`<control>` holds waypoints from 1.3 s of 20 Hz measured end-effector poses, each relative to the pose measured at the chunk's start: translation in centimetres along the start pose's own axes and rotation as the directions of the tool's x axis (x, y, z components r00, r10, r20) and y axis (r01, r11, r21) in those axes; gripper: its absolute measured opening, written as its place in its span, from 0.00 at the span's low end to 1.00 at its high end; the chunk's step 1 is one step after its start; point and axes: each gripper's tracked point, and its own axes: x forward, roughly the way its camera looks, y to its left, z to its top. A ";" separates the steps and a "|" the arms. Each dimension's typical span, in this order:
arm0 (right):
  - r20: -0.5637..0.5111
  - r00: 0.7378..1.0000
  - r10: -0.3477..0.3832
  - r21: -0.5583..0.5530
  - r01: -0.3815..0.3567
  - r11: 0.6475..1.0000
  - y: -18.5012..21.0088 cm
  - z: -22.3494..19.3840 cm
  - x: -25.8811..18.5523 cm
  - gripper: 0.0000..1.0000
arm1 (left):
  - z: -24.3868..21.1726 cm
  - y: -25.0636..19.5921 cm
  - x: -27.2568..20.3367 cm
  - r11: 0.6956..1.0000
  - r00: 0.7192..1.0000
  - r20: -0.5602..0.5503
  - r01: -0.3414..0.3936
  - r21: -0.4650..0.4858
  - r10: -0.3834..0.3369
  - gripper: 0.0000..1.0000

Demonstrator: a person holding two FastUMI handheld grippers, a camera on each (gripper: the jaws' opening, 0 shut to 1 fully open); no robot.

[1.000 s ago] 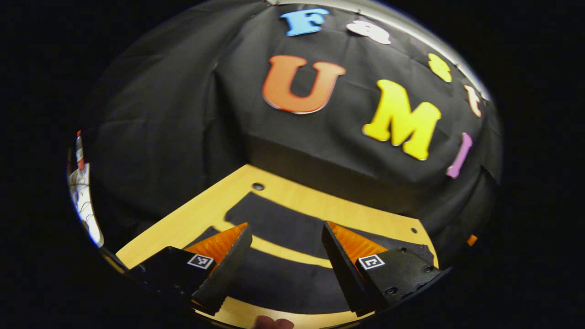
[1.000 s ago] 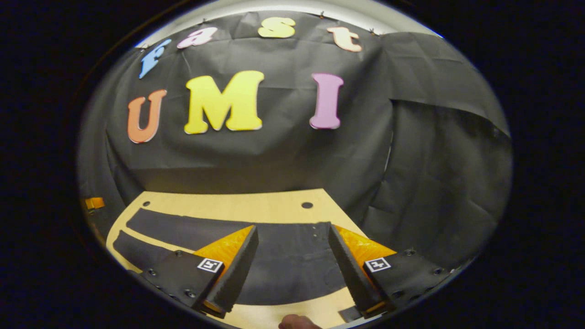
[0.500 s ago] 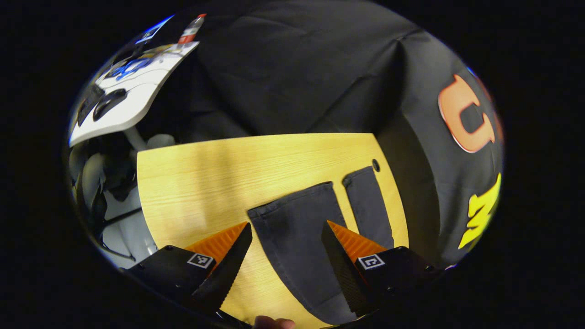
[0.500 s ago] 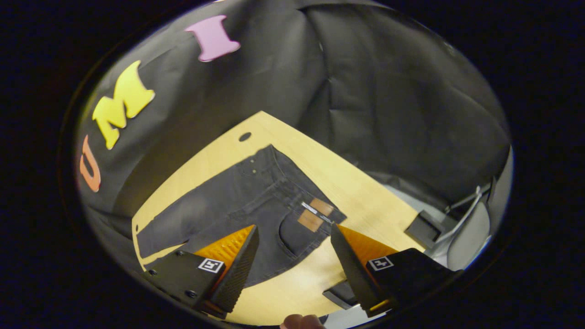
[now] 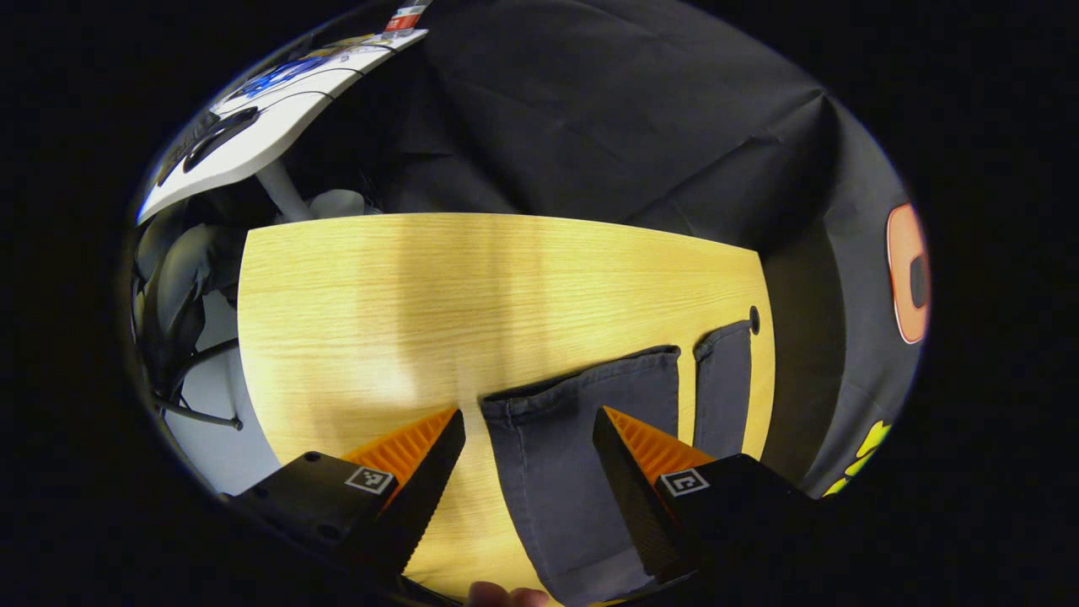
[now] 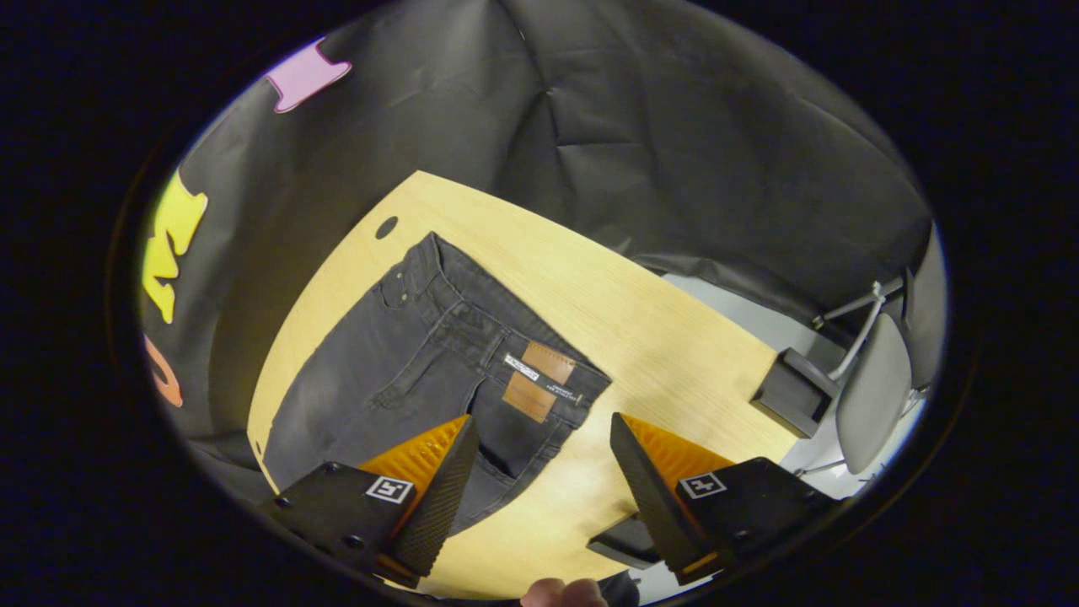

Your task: Grasp the waist and the cuffs of the jeans and fold them to make the two legs overlap; first hold the waist and fold one-third of the jeans toward the cuffs, then hold the cuffs and fold the remaining one-third in the same direction to finish folding.

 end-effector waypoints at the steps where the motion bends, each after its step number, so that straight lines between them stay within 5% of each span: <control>1: -0.008 1.000 -0.009 -0.004 0.009 1.000 -0.1 0.0 0.2 0.98 | 0.0 -0.2 0.2 1.000 1.000 -0.002 0.000 -0.001 0.000 1.00; 7: -0.040 0.999 -0.027 0.017 0.027 0.999 -0.1 -0.2 2.4 0.98 | 0.2 -1.9 1.9 0.998 1.000 0.008 -0.028 0.051 0.028 0.99; 13: -0.052 0.998 -0.034 0.063 0.037 0.997 -0.8 0.0 3.7 0.98 | -1.2 -5.2 2.8 0.997 0.999 -0.040 0.021 0.080 -0.018 0.97; 15: -0.049 0.998 -0.040 0.074 0.044 0.996 -1.4 0.1 3.9 0.98 | -1.6 -5.1 2.9 0.999 0.999 -0.037 0.004 0.040 -0.002 0.70; 16: -0.049 0.998 -0.038 0.082 0.042 0.996 -1.5 0.1 3.9 0.98 | -1.8 -4.9 3.2 0.999 0.999 -0.039 -0.002 0.037 0.004 0.72; 18: -0.050 0.998 -0.036 0.087 0.041 0.995 -1.8 0.2 3.9 0.98 | -2.1 -4.8 3.3 1.000 0.999 -0.049 0.008 0.007 -0.008 0.55; 21: -0.040 0.997 -0.062 0.066 0.065 0.996 -1.6 0.1 4.1 0.93 | -2.3 -4.5 3.2 0.999 0.998 -0.055 0.017 -0.036 -0.019 0.45; 23: -0.013 0.993 -0.119 0.039 0.120 0.992 -1.1 0.0 4.3 0.93 | -2.6 -4.2 3.2 0.999 0.997 -0.071 0.007 -0.050 -0.010 0.28; 24: 0.000 0.987 -0.163 0.022 0.163 0.986 -0.7 -0.2 4.7 0.98 | -2.7 -4.4 3.1 0.999 0.997 -0.074 0.014 -0.051 -0.017 0.09; 26: 0.029 0.977 -0.210 0.024 0.209 0.978 0.7 -0.2 5.2 0.99 | -2.7 -4.4 3.2 0.998 0.996 -0.079 0.025 -0.051 -0.029 0.12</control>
